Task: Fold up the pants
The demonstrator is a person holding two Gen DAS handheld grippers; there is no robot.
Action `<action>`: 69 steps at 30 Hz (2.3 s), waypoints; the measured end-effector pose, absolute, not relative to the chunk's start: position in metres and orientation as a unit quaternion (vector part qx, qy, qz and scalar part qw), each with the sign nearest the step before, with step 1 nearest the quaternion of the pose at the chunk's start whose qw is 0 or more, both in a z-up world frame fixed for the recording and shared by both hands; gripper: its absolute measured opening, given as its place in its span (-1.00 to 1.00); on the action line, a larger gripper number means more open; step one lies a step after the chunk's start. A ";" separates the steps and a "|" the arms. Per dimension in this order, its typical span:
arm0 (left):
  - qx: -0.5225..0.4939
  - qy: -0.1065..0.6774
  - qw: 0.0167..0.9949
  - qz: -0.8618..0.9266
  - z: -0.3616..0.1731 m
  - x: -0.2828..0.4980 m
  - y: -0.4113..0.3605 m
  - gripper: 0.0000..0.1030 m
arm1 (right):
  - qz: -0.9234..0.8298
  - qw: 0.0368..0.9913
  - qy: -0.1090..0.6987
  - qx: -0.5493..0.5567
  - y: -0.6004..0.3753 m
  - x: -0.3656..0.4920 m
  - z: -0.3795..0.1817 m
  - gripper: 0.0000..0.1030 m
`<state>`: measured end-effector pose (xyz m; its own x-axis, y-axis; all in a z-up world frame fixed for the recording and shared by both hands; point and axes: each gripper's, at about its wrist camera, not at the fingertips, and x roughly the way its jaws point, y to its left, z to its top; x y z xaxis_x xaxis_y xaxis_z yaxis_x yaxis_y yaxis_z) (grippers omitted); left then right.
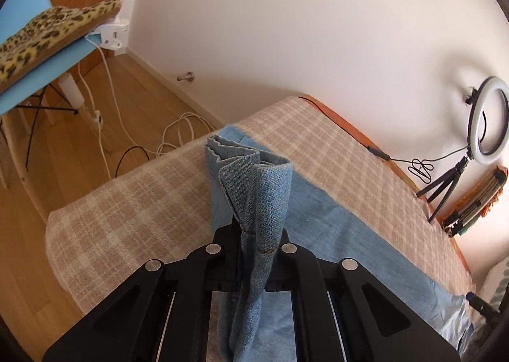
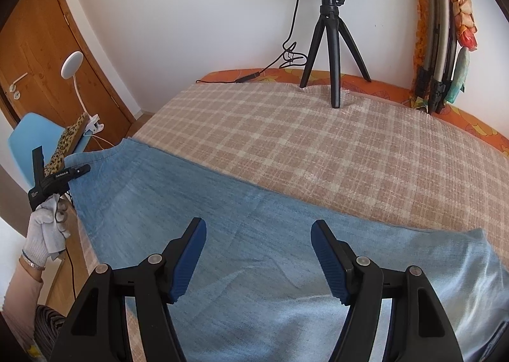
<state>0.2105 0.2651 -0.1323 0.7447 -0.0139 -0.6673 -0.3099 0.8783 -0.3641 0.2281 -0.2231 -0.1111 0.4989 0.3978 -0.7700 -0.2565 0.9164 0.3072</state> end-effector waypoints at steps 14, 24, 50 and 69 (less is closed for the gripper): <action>0.049 0.360 0.922 -0.137 -0.129 0.177 0.047 -0.89 | 0.262 0.823 0.476 0.166 -0.199 0.243 -0.129 0.38; 0.269 0.318 0.881 -0.223 -0.161 0.104 -0.063 -0.88 | 0.283 0.809 0.487 0.170 -0.178 0.250 -0.126 0.38; 0.315 0.307 0.872 -0.217 -0.171 0.083 -0.082 -0.87 | 0.297 0.671 0.612 -0.294 0.059 0.252 -0.160 0.34; 0.302 0.309 0.874 -0.222 -0.170 0.086 -0.069 -0.87 | 0.304 0.730 0.587 -0.174 -0.021 0.277 -0.151 -0.88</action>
